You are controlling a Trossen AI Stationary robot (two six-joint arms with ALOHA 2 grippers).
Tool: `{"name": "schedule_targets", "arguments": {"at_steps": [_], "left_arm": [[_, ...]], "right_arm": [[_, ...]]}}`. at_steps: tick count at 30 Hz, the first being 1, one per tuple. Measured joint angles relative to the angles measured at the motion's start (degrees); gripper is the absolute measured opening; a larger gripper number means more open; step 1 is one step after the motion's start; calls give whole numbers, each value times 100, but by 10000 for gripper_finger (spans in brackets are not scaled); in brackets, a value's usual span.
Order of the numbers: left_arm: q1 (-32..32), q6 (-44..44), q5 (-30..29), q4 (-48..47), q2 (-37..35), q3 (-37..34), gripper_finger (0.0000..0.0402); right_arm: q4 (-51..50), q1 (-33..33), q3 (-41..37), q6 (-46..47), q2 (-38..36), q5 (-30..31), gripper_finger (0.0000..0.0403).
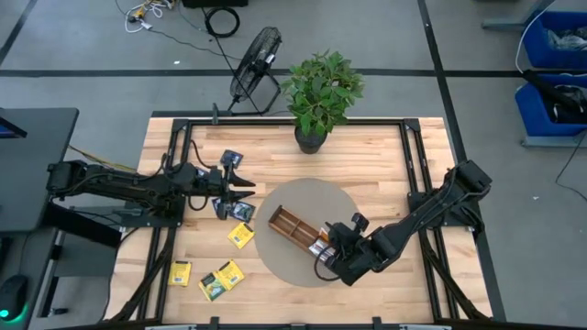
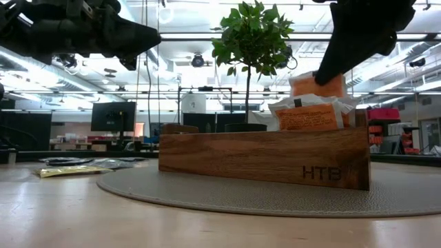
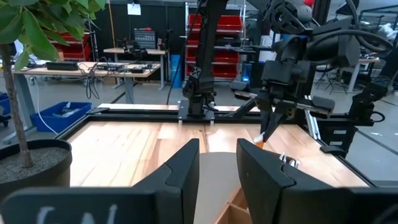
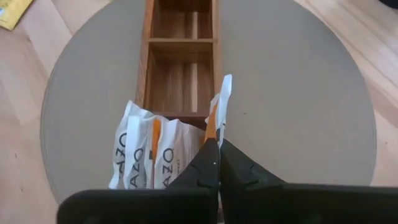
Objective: Pick & Place Tea
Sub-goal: Put the orange tea bag into the bottom section of the wooden organizer
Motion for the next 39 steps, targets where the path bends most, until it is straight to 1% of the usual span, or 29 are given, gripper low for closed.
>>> {"name": "schedule_targets", "arguments": {"at_steps": [4,11,16,20,24,27,33,39], "left_arm": [[0,-2,0,-37,0,0,112],[0,2,0,-81,0,0,112],[0,2,0,-127,0,0,112],[0,1,-2,-180,0,0,112],[0,2,-7,-184,0,0,112],[0,2,-9,-187,0,0,112],[0,3,-15,-189,0,0,112],[0,7,-16,-190,0,0,112]], "right_arm": [[66,-8,0,-43,2,3,0],[533,16,4,-302,101,-3,0],[496,18,0,-253,391,-177,0],[463,16,3,-171,399,-241,0],[72,16,167,-187,285,-314,0],[-260,5,327,-191,221,-482,0],[-211,-81,400,-321,265,-660,0],[0,-92,398,-386,332,-515,0]]}}
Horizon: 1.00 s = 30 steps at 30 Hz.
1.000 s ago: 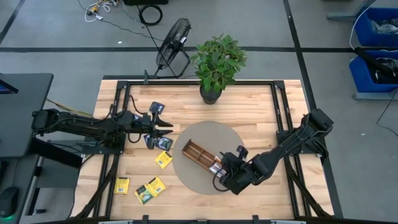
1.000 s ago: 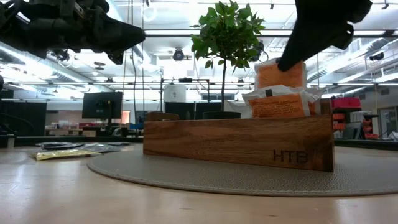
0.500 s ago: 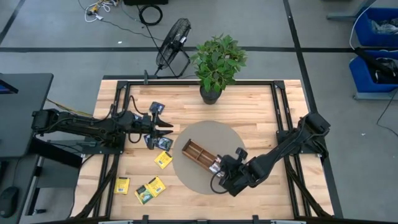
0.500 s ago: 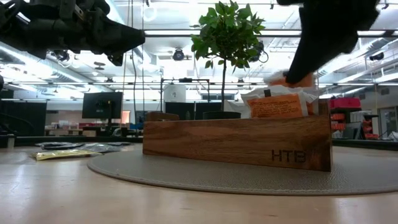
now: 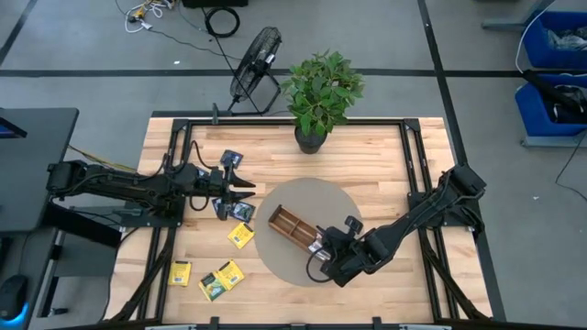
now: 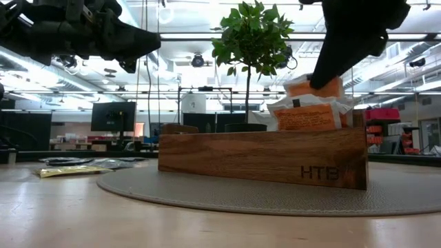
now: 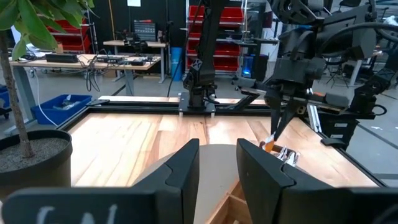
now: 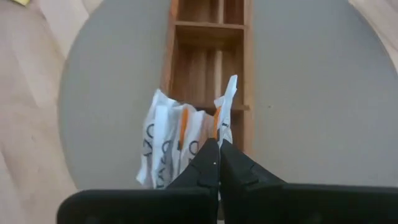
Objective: Pick & Place Tea
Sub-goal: Put the orange tea bag into the bottom section of the wooden organizer
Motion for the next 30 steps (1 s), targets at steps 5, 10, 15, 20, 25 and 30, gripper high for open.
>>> {"name": "schedule_targets", "arguments": {"at_steps": [5,10,15,20,25,30], "left_arm": [[0,-3,-2,-23,0,2,112],[0,-6,-2,-73,0,4,112],[0,-35,-2,-118,0,4,112],[0,-37,-2,-135,0,5,112],[0,-54,-2,-132,0,5,112],[0,-55,0,-131,0,4,112]], "right_arm": [[167,14,-44,79,81,-31,0],[87,31,-97,192,101,-36,0],[-52,23,-97,180,119,-77,0],[74,23,-97,81,389,-125,0],[139,23,-97,46,466,-89,15],[68,25,-97,-72,422,-91,49]]}}
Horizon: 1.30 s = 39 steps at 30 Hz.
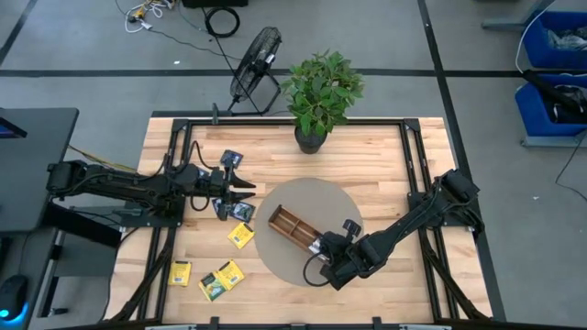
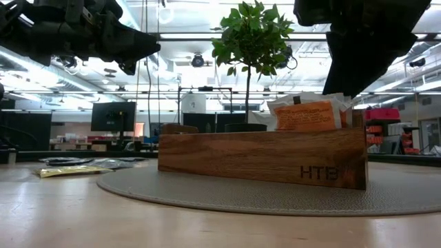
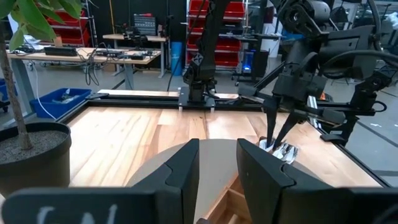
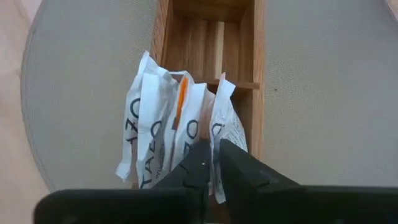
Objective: Pick & Place Tea
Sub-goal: Put the orange tea bag into the bottom section of the wooden organizer, then put the purple tea bag into the middle section of the wooden organizer
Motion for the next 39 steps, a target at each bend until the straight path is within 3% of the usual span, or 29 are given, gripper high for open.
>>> {"name": "schedule_targets", "arguments": {"at_steps": [14,19,39], "left_arm": [[0,-146,0,-170,0,0,112],[0,-146,-2,-249,0,0,112],[4,-656,-6,-1477,0,0,112]], "right_arm": [[-289,4,0,-203,-280,323,195],[-373,1,0,-309,-280,799,233],[-455,-4,26,-886,-791,2135,224]]}}
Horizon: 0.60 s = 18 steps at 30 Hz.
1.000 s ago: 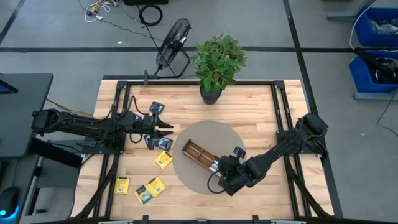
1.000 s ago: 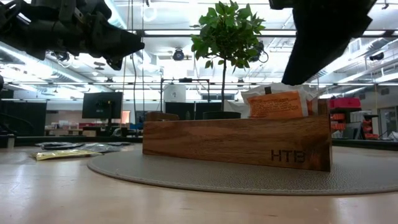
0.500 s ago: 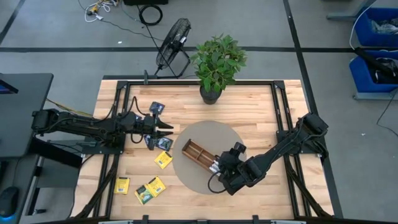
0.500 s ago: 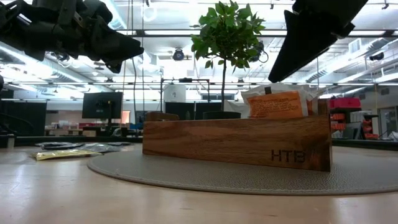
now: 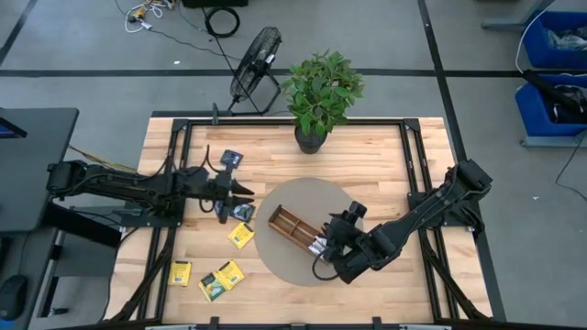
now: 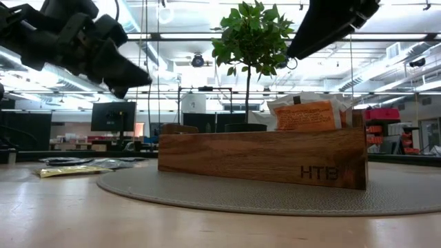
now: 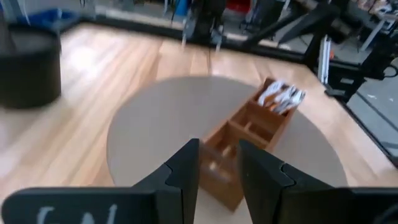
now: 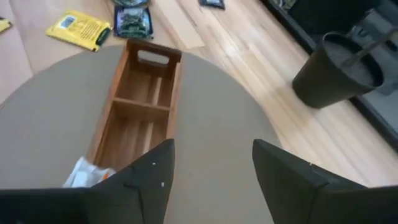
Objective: Pick & Place Tea
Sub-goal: Put the purple tea bag into the middle section of the wooden organizer
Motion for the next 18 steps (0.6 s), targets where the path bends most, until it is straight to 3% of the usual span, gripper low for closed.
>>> {"name": "schedule_targets", "arguments": {"at_steps": [7,12,18], "left_arm": [[0,-376,-40,-913,2,0,112],[3,-486,-415,-1400,0,0,112],[220,-403,-382,-2652,15,311,112]], "right_arm": [[1,0,0,-52,0,385,224],[25,-2,0,-52,0,617,223],[73,-2,0,16,0,929,223]]}}
